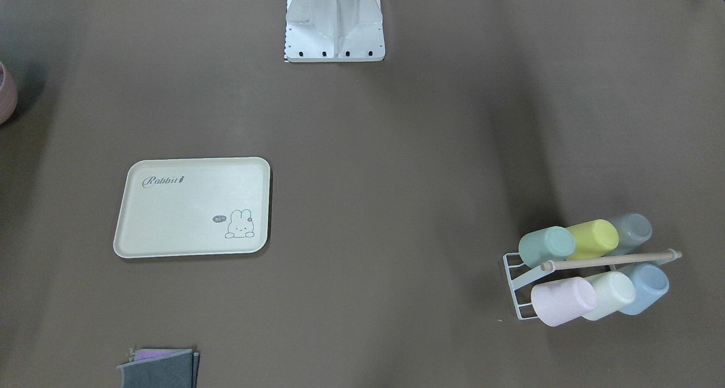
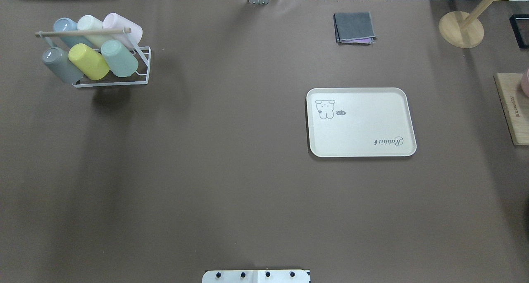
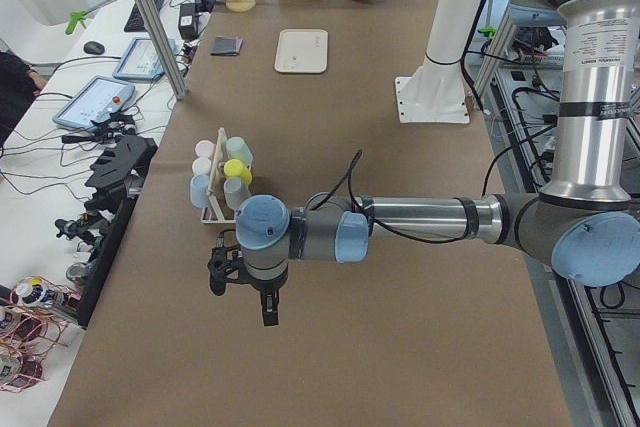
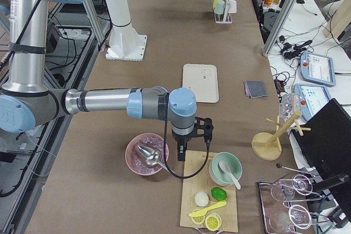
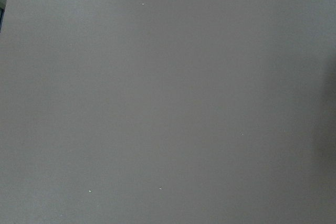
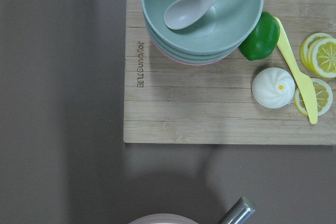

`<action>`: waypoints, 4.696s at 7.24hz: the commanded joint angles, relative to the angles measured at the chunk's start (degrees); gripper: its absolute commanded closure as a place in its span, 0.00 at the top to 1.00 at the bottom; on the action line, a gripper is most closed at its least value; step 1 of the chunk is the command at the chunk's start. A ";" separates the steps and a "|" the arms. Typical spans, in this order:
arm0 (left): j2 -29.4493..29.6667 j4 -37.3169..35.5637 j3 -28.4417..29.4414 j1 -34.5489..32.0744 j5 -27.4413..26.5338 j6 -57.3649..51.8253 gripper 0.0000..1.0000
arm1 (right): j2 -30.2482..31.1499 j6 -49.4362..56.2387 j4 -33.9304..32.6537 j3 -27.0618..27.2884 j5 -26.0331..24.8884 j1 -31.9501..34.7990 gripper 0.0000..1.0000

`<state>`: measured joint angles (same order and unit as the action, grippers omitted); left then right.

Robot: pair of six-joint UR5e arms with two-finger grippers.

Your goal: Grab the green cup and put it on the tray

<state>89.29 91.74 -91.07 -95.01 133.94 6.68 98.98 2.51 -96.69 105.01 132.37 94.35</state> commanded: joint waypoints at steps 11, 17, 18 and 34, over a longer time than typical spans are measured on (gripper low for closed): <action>0.53 -0.42 0.02 0.00 0.00 0.00 0.99 | 3.69 -3.03 6.61 1.07 3.59 -0.04 0.98; 0.53 -0.60 0.27 0.00 -0.09 0.09 0.99 | -10.00 -33.21 6.78 1.52 9.22 -15.91 0.99; 0.53 -0.60 0.19 0.00 -0.09 0.09 0.99 | -12.47 -35.70 6.78 0.82 7.22 -19.52 0.99; 28.57 -22.83 -29.85 39.25 -27.17 26.63 0.99 | -23.48 -65.52 49.67 -26.52 -2.03 -40.38 0.35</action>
<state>117.20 68.91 -118.66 -61.19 116.79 33.35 75.63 -62.98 -46.82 78.22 130.02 54.05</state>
